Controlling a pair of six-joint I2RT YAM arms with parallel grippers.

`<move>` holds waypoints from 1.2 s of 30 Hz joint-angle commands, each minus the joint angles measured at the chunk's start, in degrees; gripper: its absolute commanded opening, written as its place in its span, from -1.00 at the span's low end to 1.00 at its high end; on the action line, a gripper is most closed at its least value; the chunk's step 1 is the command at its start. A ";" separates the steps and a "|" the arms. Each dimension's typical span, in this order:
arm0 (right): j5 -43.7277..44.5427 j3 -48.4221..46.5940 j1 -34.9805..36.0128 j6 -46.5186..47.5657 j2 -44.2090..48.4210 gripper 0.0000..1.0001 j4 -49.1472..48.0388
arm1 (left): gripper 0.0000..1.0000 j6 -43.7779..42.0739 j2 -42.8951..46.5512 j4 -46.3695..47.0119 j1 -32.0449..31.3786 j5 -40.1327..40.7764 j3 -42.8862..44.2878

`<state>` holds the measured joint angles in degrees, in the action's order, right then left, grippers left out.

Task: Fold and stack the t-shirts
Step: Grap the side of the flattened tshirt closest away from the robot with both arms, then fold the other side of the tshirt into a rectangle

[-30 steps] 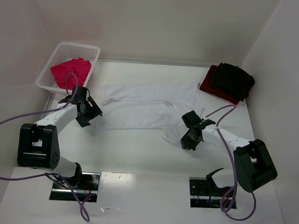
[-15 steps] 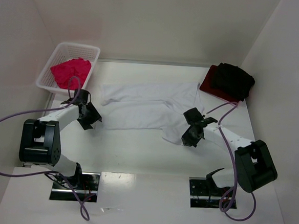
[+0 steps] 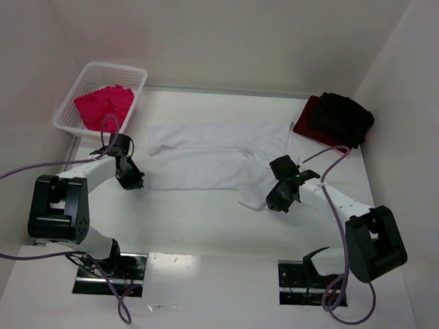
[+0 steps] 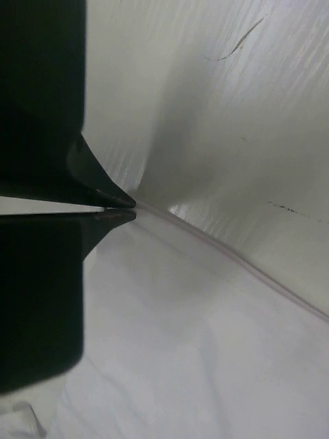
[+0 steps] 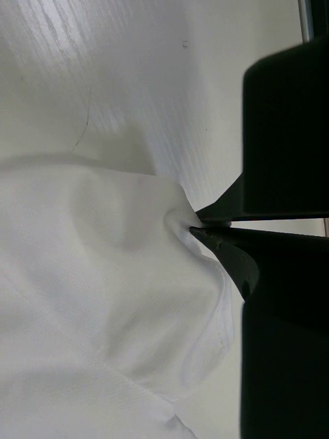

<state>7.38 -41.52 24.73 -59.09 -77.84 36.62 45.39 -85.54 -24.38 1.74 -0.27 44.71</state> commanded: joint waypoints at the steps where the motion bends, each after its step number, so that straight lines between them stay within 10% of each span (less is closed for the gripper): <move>1: 2.55 -3.22 -0.30 0.73 0.41 -0.80 -1.20 | -0.83 -0.30 -0.33 0.39 0.20 0.27 -0.32; 13: 6.07 -15.25 -7.41 10.47 -0.81 -1.00 -1.99 | -1.00 -3.98 2.04 -1.63 0.20 0.27 11.18; 36: 7.39 -56.82 -13.74 24.81 -35.95 -0.93 -11.22 | -1.00 -7.07 -27.04 1.79 0.20 0.27 43.79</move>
<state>13.32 -93.82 11.88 -36.88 -109.78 27.59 39.16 -110.19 -23.81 1.74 -0.30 84.73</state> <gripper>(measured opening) 0.023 0.003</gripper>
